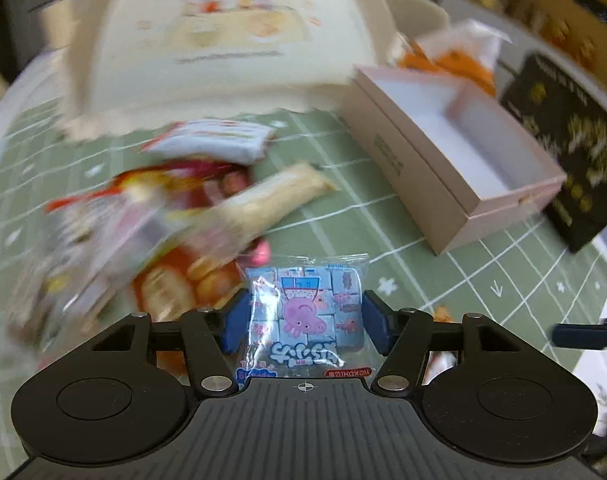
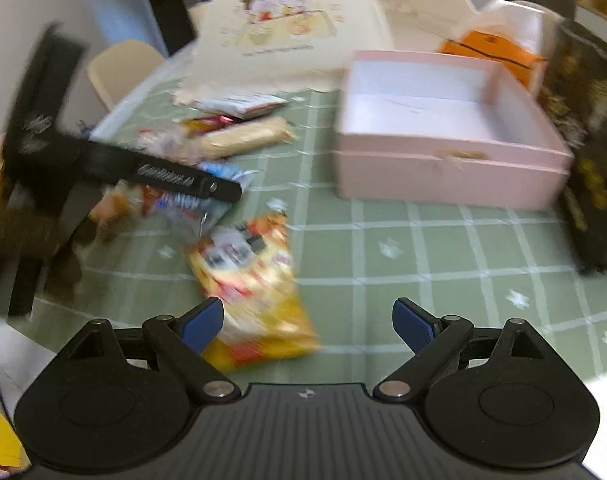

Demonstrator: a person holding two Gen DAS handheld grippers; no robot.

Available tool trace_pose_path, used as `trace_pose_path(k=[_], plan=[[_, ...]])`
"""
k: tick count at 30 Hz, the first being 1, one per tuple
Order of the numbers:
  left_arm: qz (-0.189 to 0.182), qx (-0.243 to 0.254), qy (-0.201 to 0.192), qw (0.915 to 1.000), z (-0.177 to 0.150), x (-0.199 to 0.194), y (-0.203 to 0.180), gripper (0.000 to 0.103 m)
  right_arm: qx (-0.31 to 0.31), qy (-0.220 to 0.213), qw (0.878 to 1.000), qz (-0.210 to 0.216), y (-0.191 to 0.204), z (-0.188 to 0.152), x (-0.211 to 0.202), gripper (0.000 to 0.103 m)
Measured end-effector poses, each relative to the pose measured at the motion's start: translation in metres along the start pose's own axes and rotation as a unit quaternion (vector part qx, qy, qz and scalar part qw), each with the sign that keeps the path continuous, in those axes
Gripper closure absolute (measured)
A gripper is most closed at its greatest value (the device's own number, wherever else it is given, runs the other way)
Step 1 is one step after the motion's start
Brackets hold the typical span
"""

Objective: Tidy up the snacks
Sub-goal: 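Carry the candy pack with the left gripper while the right carries the chip bag into the box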

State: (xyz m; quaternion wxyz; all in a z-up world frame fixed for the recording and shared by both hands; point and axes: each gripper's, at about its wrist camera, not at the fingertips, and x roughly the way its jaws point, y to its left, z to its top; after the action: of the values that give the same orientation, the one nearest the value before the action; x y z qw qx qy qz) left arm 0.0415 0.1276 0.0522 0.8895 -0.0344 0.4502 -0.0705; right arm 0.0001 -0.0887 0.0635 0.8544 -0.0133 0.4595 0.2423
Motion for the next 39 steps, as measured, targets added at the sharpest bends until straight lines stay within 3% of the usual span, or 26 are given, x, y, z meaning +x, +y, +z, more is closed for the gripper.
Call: trace_pose_path(k=[4, 8, 11, 12, 14, 17, 21, 23, 25, 29, 31, 32, 35, 39], plan=[[0.009, -0.044, -0.015, 0.9989, -0.02, -0.034, 0.022, 0.038, -0.033, 0.016, 0.999, 0.002, 0.026, 0.01, 0.03, 0.01], [-0.008, -0.075, 0.003, 0.9971, -0.038, -0.049, 0.034, 0.038, -0.092, 0.027, 0.995, -0.026, 0.044, 0.013, 0.05, 0.01], [-0.03, -0.083, 0.021, 0.9959, -0.057, -0.057, 0.028, 0.038, -0.116, 0.055, 0.992, -0.011, 0.044, 0.011, 0.054, 0.012], [-0.038, -0.084, 0.028, 0.9954, -0.063, -0.059, 0.024, 0.038, -0.119, 0.053, 0.992, -0.008, 0.042, 0.009, 0.051, 0.015], [-0.052, -0.084, 0.042, 0.9942, -0.071, -0.061, 0.015, 0.038, -0.121, 0.053, 0.991, 0.005, 0.038, 0.005, 0.042, 0.036], [-0.068, -0.07, 0.064, 0.9931, -0.079, -0.064, -0.005, 0.038, -0.112, 0.067, 0.99, 0.044, 0.027, 0.003, 0.026, 0.041], [-0.089, -0.025, 0.076, 0.9928, -0.074, -0.074, -0.036, 0.038, -0.115, 0.043, 0.992, 0.021, 0.009, 0.002, -0.016, 0.042], [-0.108, -0.004, 0.058, 0.9925, -0.057, -0.084, -0.05, 0.038, -0.104, 0.012, 0.994, 0.006, -0.006, 0.013, -0.049, 0.042], [-0.131, 0.009, 0.013, 0.9912, -0.027, -0.098, -0.061, 0.038, -0.109, -0.04, 0.993, -0.009, -0.018, 0.035, -0.087, 0.042], [-0.135, 0.037, -0.114, 0.9836, 0.046, -0.11, -0.081, 0.038, -0.134, -0.17, 0.97, -0.11, -0.033, 0.1, -0.156, 0.042], [-0.125, 0.03, -0.154, 0.9797, 0.082, -0.089, -0.091, 0.038, -0.117, -0.203, 0.962, -0.138, -0.045, 0.133, -0.173, 0.042], [-0.124, 0.021, -0.152, 0.9804, 0.098, -0.072, -0.096, 0.038, -0.108, -0.213, 0.96, -0.144, -0.052, 0.148, -0.177, 0.042], [-0.128, 0.001, -0.096, 0.9871, 0.134, 0.003, -0.114, 0.038, -0.073, -0.215, 0.963, -0.144, -0.071, 0.178, -0.172, 0.042], [-0.104, 0.034, -0.013, 0.9939, 0.139, 0.095, -0.14, 0.037, -0.027, -0.176, 0.975, -0.131, -0.092, 0.192, -0.141, 0.042]])
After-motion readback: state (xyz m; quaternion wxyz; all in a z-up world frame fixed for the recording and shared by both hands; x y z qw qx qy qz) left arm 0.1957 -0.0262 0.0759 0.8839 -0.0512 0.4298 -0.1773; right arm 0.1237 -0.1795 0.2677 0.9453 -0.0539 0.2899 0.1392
